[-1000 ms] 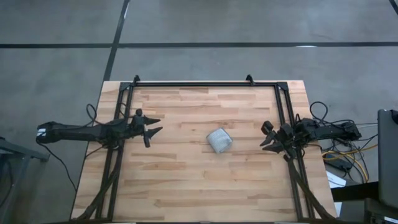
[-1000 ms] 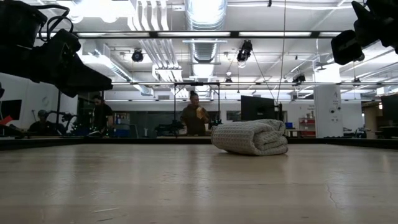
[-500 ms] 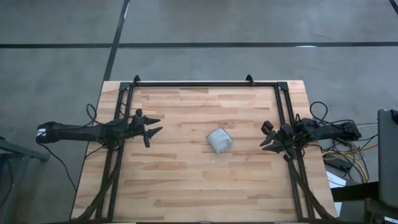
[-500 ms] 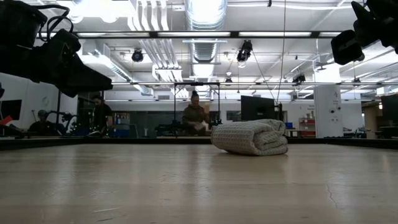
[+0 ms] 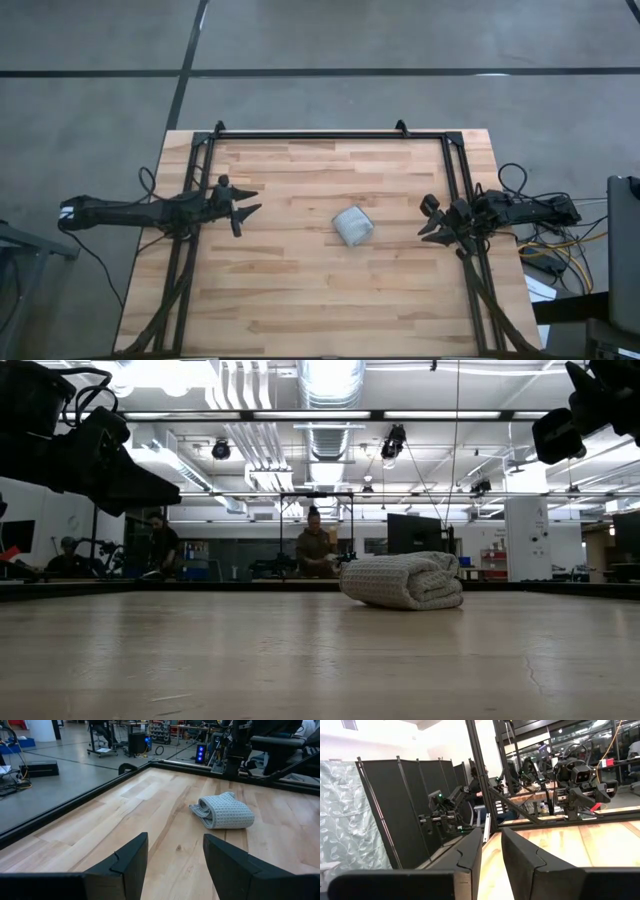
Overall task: Fold microfiber towels
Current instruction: Return to Home Position
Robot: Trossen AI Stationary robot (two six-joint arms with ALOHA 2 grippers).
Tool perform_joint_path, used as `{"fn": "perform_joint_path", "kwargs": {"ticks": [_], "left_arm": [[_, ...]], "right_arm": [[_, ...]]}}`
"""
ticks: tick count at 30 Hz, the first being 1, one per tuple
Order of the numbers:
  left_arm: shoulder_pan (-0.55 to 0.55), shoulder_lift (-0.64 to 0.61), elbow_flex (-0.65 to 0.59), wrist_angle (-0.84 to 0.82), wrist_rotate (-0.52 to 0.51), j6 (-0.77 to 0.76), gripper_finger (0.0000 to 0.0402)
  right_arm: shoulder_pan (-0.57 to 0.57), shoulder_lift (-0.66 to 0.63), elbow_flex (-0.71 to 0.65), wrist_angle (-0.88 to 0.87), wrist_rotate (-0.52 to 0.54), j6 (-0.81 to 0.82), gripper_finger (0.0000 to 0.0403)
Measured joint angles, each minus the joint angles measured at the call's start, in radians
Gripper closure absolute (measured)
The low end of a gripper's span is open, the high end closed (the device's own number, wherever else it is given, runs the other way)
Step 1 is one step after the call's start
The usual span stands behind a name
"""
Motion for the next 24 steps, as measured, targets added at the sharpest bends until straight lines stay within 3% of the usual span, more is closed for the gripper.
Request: {"fn": "perform_joint_path", "kwargs": {"ticks": [24], "left_arm": [[-0.001,0.0,0.0,0.0,0.0,0.0,0.0206]], "right_arm": [[0.0,0.0,0.0,0.0,0.0,0.0,0.0327]]}}
